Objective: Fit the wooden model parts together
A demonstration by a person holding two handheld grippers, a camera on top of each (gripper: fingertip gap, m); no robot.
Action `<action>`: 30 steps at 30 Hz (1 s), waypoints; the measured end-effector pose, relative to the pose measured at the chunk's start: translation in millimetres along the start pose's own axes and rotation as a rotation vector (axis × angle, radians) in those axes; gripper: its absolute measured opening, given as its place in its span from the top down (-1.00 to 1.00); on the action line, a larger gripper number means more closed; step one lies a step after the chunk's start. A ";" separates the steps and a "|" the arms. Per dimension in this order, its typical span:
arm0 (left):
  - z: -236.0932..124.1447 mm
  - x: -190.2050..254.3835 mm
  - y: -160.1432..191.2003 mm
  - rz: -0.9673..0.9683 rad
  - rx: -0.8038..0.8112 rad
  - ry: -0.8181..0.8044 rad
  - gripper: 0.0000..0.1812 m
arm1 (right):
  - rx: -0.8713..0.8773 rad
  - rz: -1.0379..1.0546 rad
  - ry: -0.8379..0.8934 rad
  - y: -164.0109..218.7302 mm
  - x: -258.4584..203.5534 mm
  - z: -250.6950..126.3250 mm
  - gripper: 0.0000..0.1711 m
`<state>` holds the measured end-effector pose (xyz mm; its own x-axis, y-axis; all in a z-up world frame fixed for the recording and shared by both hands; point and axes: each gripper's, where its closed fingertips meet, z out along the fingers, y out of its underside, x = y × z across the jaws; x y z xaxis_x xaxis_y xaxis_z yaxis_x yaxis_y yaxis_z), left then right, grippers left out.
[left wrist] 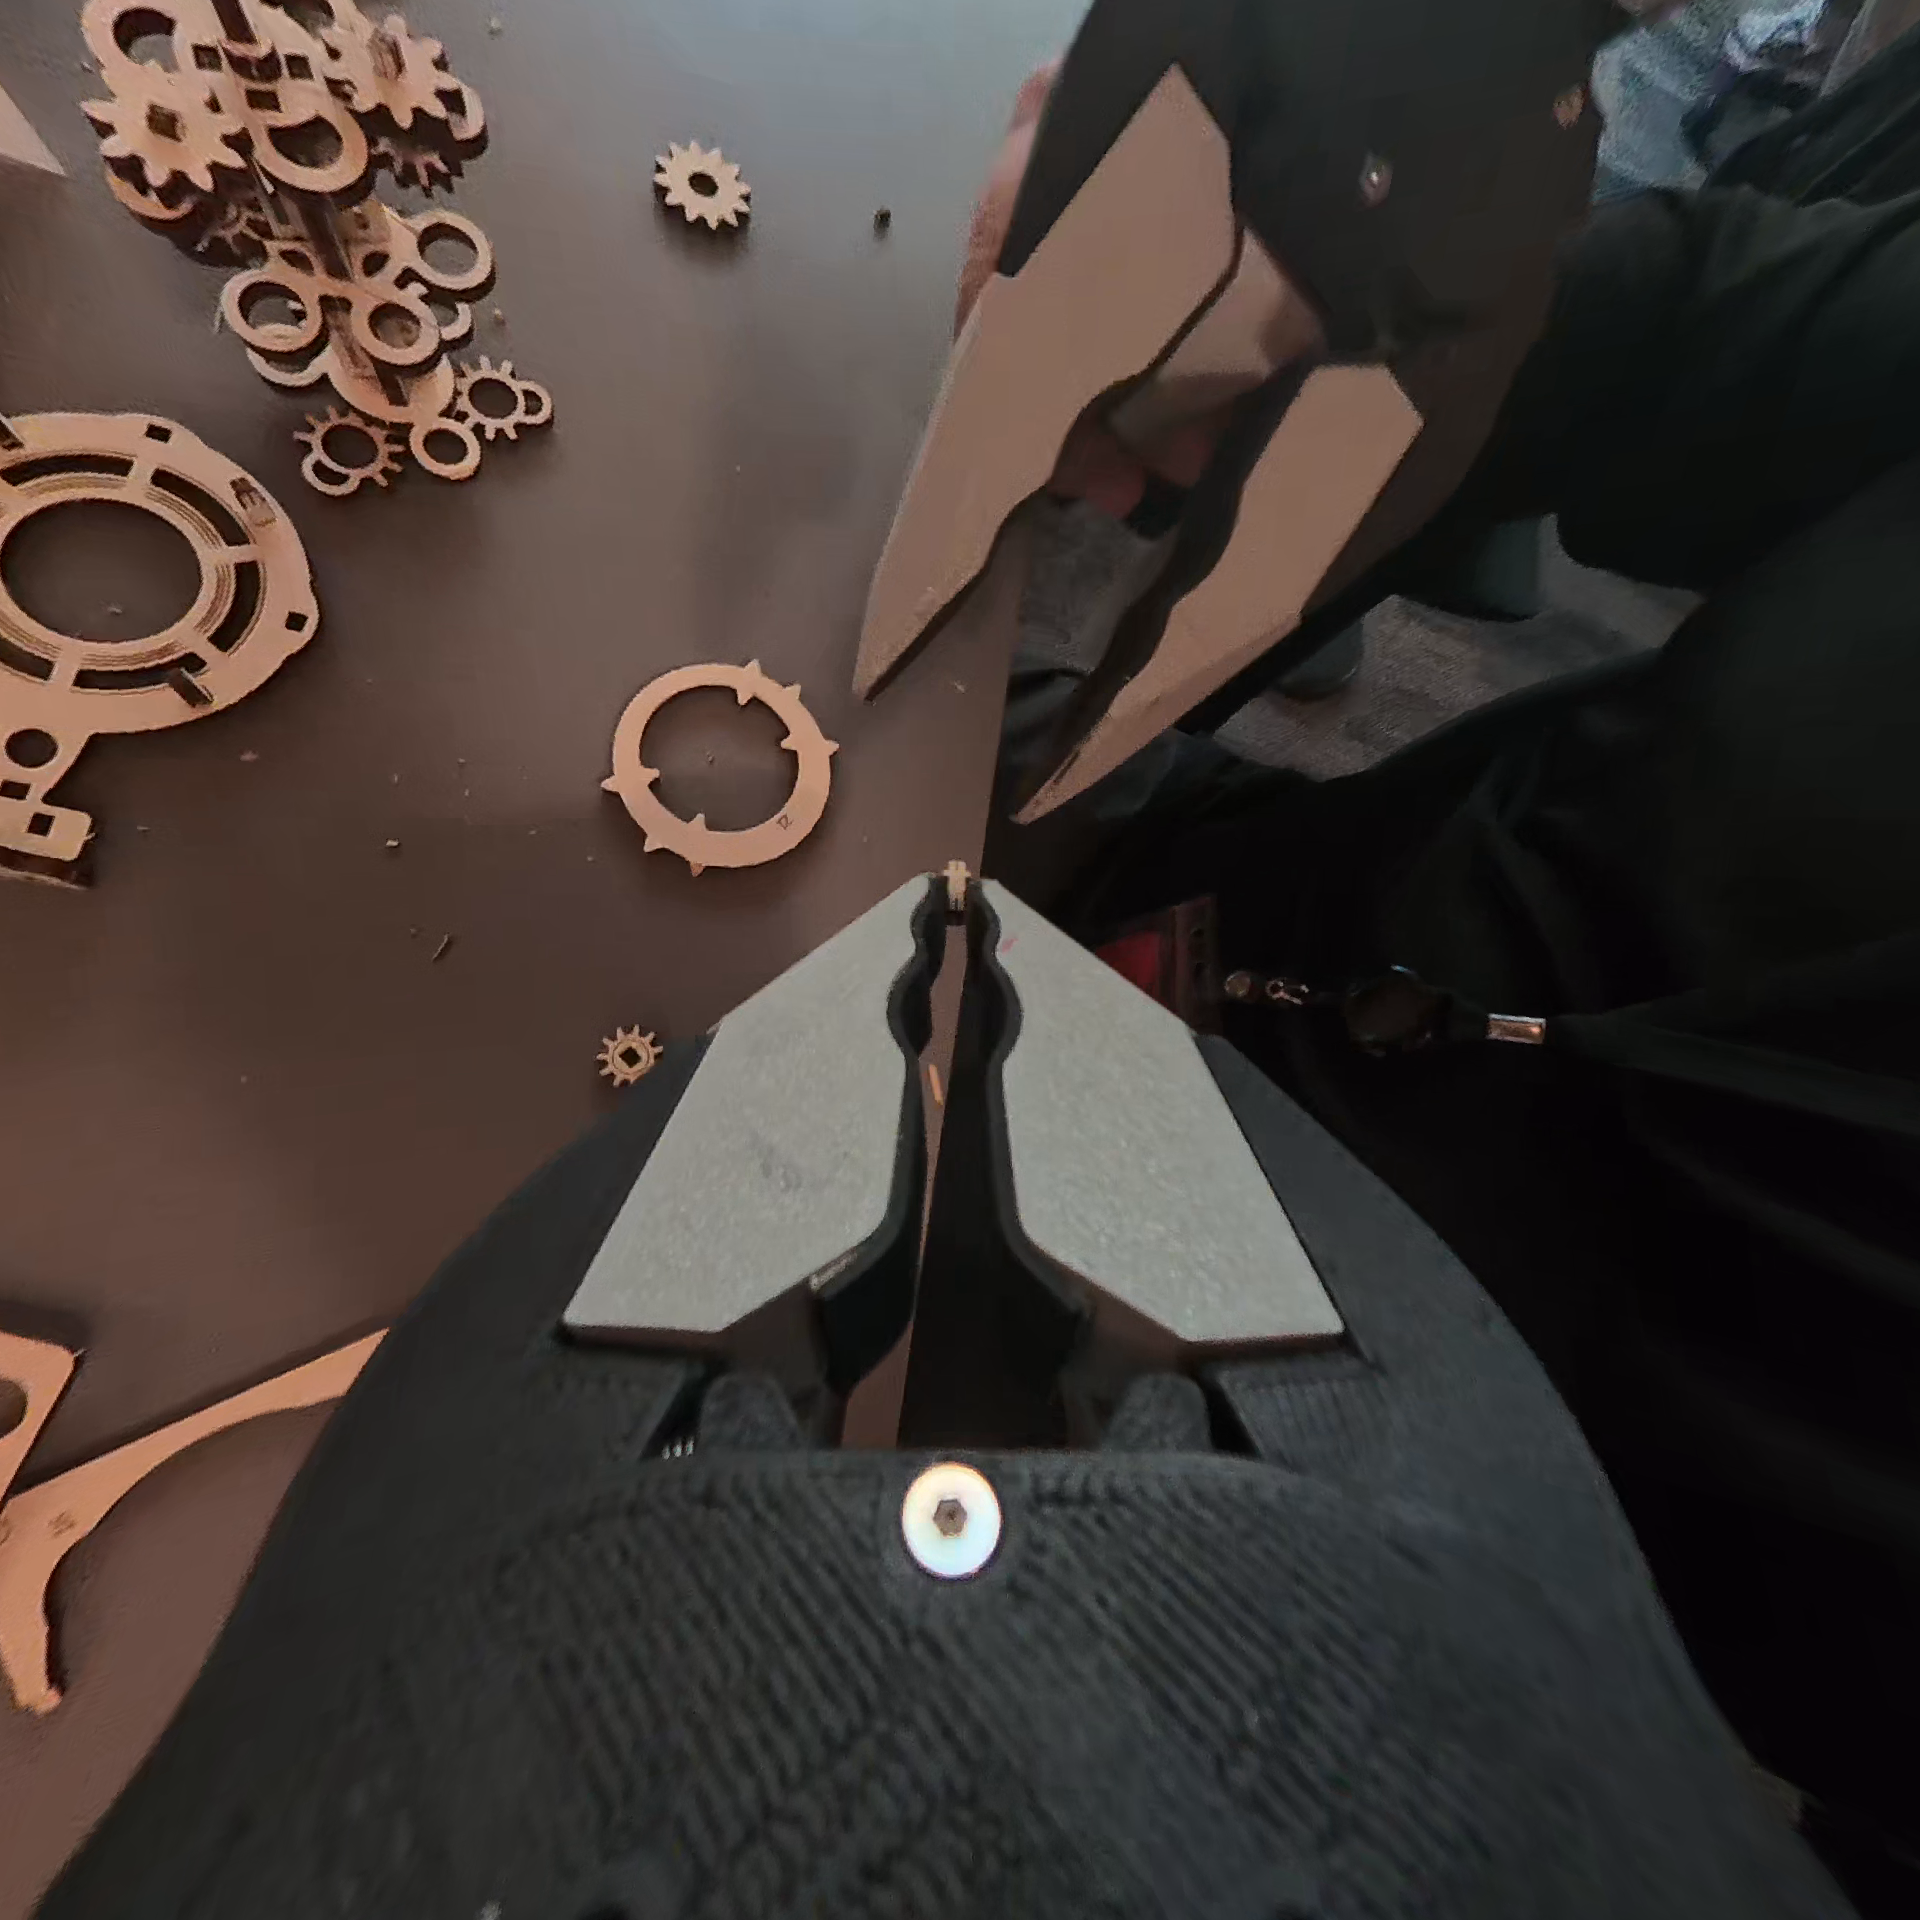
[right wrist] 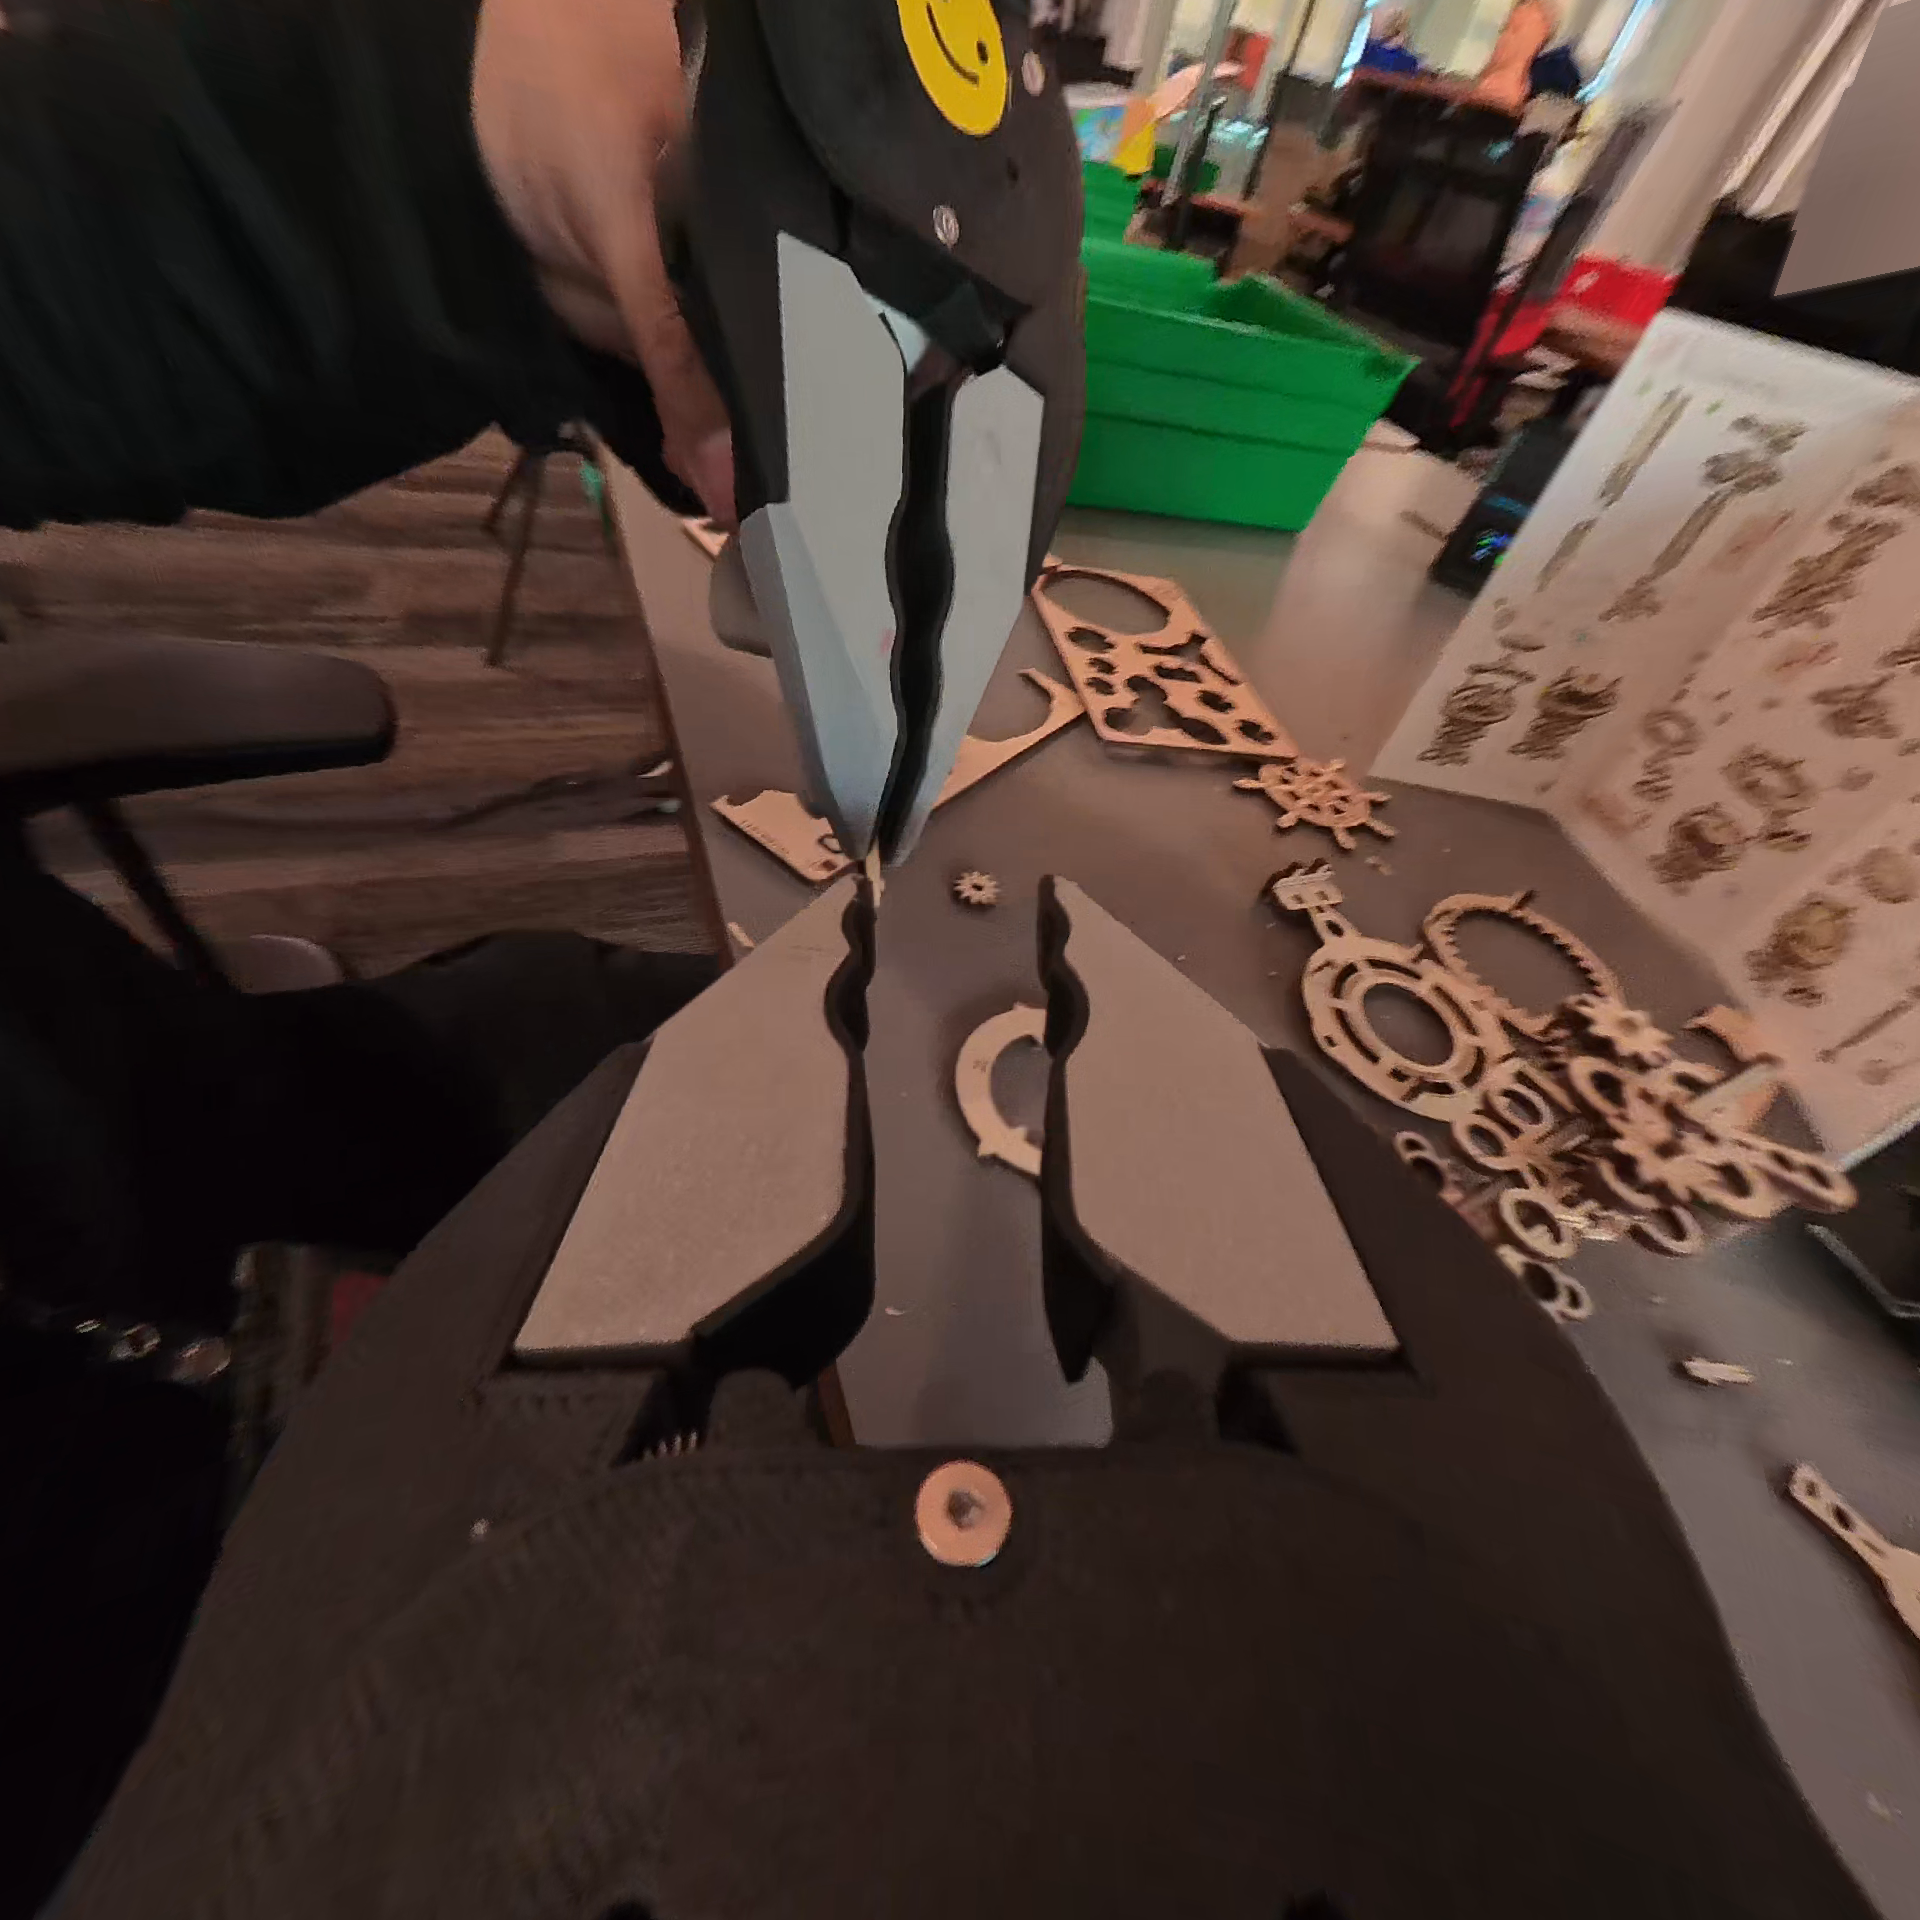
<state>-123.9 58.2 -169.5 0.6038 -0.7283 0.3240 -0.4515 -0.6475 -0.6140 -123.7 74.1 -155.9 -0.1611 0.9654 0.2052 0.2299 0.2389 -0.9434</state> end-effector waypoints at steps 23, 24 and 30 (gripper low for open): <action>4.2 -7.1 -14.1 -0.087 0.173 0.107 1.00 | -0.138 -0.232 0.173 14.9 -2.4 13.5 0.99; 3.9 -6.4 -13.2 -0.049 0.165 0.089 0.99 | -0.131 -0.195 0.147 15.0 -3.3 13.3 0.99; -3.4 -14.0 -3.7 0.277 0.075 -0.147 0.87 | -0.048 0.136 -0.121 8.1 -10.8 5.7 1.00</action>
<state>-132.9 70.1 -169.4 0.5554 -0.8310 0.0331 -0.5656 -0.4066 -0.7175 -125.5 65.0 -167.3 -0.2394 0.9701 0.0409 0.3028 0.1146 -0.9461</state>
